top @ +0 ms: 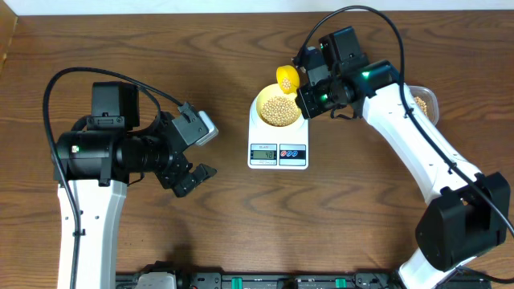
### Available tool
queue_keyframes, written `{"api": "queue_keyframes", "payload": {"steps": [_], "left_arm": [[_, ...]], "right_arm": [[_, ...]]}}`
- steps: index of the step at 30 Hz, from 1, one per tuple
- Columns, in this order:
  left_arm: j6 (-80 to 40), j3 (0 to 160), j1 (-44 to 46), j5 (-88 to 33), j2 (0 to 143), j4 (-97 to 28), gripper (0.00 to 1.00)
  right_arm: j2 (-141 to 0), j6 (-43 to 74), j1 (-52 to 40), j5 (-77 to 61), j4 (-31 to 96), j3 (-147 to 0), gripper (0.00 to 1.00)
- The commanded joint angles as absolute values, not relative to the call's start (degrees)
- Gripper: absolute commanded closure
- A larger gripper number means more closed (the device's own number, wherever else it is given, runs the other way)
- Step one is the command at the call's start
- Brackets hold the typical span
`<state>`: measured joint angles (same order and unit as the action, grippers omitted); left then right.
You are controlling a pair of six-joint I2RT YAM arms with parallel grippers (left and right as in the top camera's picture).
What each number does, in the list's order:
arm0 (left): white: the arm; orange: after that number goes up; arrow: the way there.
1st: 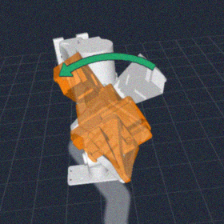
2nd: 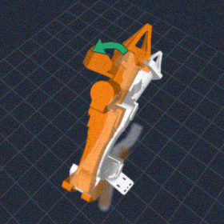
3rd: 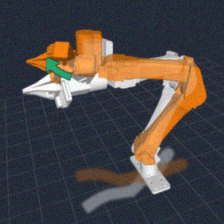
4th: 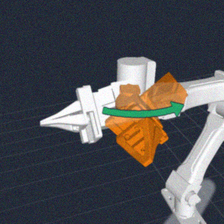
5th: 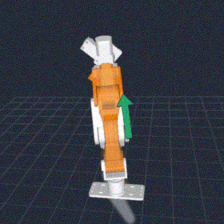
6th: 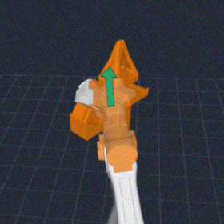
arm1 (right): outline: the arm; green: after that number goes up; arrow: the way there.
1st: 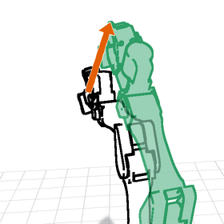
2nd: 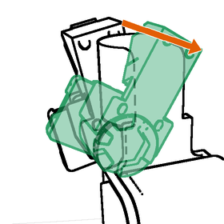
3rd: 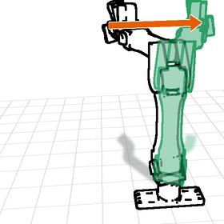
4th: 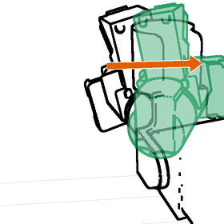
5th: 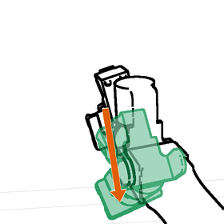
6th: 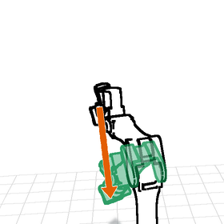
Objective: Scoop item into bowl and weigh 50g on scale
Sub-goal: 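Tilt the scoop with right gripper to top up the bowl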
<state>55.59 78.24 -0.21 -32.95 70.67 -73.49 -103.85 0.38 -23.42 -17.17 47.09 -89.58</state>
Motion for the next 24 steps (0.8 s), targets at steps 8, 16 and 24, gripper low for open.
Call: {"api": "queue_keyframes", "payload": {"steps": [8, 16, 24], "left_arm": [[56.53, 78.15, -0.21, -33.87, 70.52, -73.69, 0.02], [56.53, 78.15, -0.21, -33.87, 70.52, -73.69, 0.02], [56.53, 78.15, -0.21, -33.87, 70.52, -73.69, 0.02]], "right_arm": [[-102.52, -6.33, -27.62, -7.40, 47.53, -91.20, 0.99], [-102.52, -6.33, -27.59, -7.40, 47.55, -91.20, 0.99], [-102.52, -6.33, -27.59, -7.42, 47.55, -91.20, 0.99]]}}
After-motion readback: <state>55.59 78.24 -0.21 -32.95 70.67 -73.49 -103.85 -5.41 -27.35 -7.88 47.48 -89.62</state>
